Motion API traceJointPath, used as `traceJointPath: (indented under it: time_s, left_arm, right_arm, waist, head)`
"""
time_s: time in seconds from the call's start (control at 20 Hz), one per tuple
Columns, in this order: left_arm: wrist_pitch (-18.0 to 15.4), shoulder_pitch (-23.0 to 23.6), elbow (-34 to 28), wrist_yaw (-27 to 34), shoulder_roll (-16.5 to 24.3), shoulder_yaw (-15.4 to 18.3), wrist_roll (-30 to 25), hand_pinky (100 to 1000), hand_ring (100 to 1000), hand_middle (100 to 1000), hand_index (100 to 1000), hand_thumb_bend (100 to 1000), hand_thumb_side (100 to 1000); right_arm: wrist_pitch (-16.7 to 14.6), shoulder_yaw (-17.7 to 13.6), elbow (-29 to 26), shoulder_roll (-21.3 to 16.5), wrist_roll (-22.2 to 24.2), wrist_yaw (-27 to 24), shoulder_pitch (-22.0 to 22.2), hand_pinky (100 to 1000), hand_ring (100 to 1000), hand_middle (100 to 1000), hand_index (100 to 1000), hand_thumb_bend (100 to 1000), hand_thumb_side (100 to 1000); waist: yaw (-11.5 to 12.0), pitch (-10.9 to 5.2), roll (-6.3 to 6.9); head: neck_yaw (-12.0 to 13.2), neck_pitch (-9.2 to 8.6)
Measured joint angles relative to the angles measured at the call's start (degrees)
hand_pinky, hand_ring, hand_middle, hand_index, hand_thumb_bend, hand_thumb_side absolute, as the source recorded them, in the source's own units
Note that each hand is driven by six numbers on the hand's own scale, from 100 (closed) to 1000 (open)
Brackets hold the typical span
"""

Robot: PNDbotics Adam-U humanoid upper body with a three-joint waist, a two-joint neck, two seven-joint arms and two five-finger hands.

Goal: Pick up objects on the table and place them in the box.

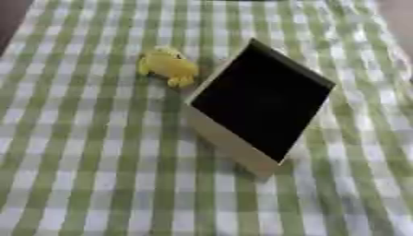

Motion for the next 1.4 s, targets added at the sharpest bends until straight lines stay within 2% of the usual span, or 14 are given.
traceJointPath:
  time_s: [0.35,0.4,0.5,0.75,1.1,1.4]
  left_arm:
    - [-0.01,-0.01,0.0,-0.02,0.17,0.0,-0.01,592,732,746,765,379,604]
    - [-0.01,-0.01,0.0,-0.1,0.55,0.0,-0.01,592,733,745,767,374,630]
    - [0.18,-0.05,0.0,-0.84,2.1,0.05,-0.19,595,733,746,770,389,595]
    - [2.72,-1.09,0.0,-4.96,10.58,0.13,-1.33,603,739,749,783,387,606]
    - [8.62,-5.05,0.0,-8.99,24.68,-3.21,-6.37,624,751,757,807,406,639]
    - [13.47,-9.24,-0.02,-10.43,32.33,-6.32,-13.65,640,754,758,825,409,670]
  right_arm:
    - [-0.09,0.0,0.0,0.0,0.1,0.0,-0.02,794,772,756,886,100,902]
    - [-0.1,0.0,0.0,0.0,0.11,0.0,-0.02,794,772,756,886,100,906]
    - [-0.1,0.0,0.0,0.0,0.12,0.0,-0.02,794,772,756,886,100,901]
    - [-0.08,0.0,0.0,-0.14,0.14,0.0,-0.02,794,772,756,886,100,901]
    - [0.11,0.0,0.0,-0.52,0.32,0.0,-0.02,795,772,756,886,100,901]
    - [0.24,0.05,0.0,-0.69,0.46,0.0,-0.06,795,772,756,885,100,902]
  waist:
    - [0.01,0.0,-0.05]
    - [0.01,0.0,-0.05]
    - [0.01,0.0,-0.04]
    - [-0.12,0.0,0.15]
    - [-0.59,-0.01,0.58]
    - [-1.11,-0.03,0.74]
  head:
    - [0.02,0.0]
    - [0.02,0.0]
    - [0.04,0.0]
    - [0.05,0.0]
    - [-0.07,0.0]
    - [-0.06,-0.04]
